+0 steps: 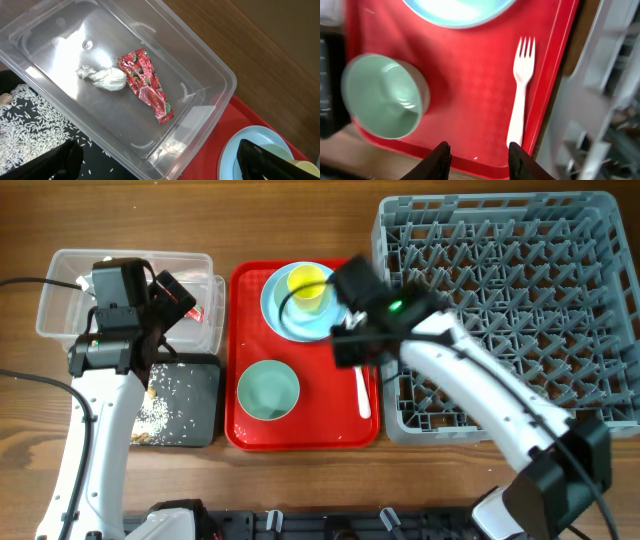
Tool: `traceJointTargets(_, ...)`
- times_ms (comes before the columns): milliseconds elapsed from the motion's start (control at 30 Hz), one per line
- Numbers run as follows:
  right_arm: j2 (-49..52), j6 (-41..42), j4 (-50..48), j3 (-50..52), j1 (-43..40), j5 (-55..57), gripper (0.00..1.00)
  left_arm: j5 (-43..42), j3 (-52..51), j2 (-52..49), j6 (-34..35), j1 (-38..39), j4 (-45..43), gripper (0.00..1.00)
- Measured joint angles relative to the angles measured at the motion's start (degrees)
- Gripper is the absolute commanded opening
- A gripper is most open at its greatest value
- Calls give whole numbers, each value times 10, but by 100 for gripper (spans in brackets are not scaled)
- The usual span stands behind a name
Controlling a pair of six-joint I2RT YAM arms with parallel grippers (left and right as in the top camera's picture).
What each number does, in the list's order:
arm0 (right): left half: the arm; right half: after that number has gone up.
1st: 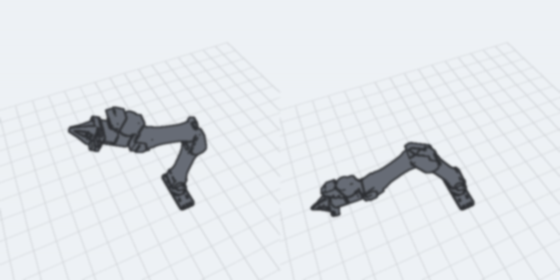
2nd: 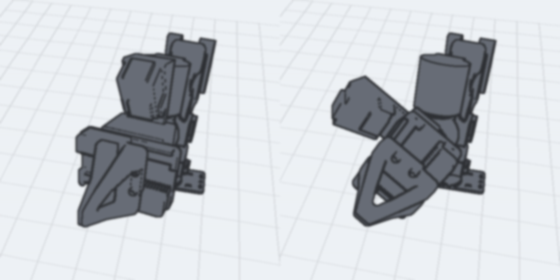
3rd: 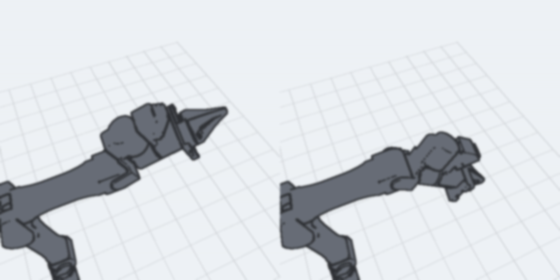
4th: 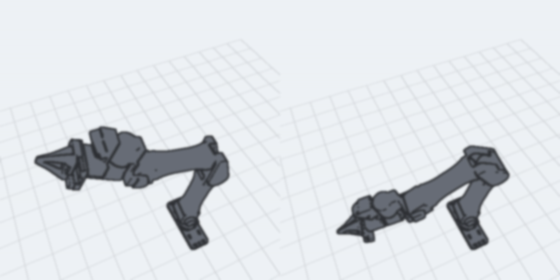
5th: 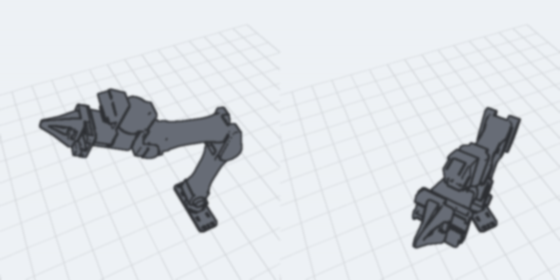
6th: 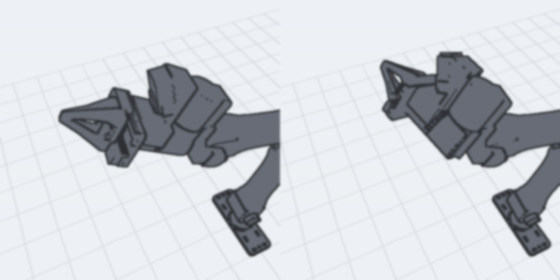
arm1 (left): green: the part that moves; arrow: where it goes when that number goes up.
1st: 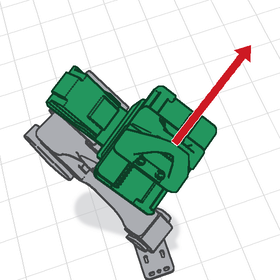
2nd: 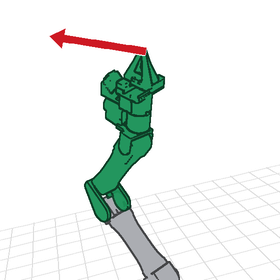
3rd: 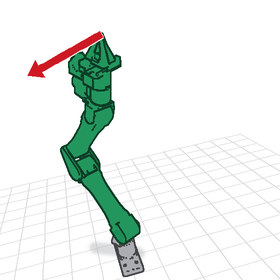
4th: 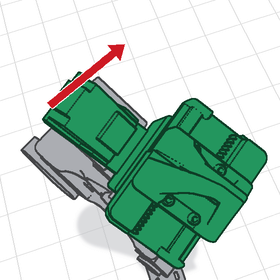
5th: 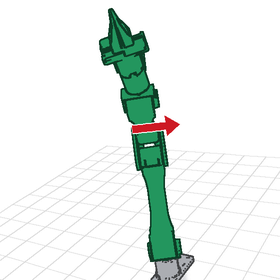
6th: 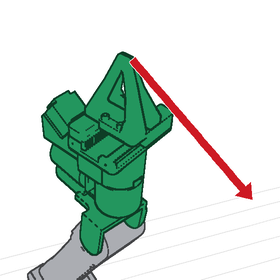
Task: Sort waste into correct bins and load items into the dishwasher rack
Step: 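Move the right gripper back to the white fork and grasp it, then lift the fork and carry it right into the grey rack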
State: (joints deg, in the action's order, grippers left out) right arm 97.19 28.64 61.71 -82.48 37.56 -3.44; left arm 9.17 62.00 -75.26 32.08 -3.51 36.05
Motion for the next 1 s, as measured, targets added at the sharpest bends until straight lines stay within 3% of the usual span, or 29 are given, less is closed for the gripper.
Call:
traceJointTargets(167, 0, 36, -54, 65, 42, 57, 39, 0, 0, 0, 0, 0, 0, 100)
traceJointTargets(633, 1, 50, -238, 247, 45, 113, 39, 0, 0, 0, 0, 0, 0, 100)
traceJointTargets(1000, 10, 23, -295, 278, 46, 137, 40, 0, 0, 0, 0, 0, 0, 100)
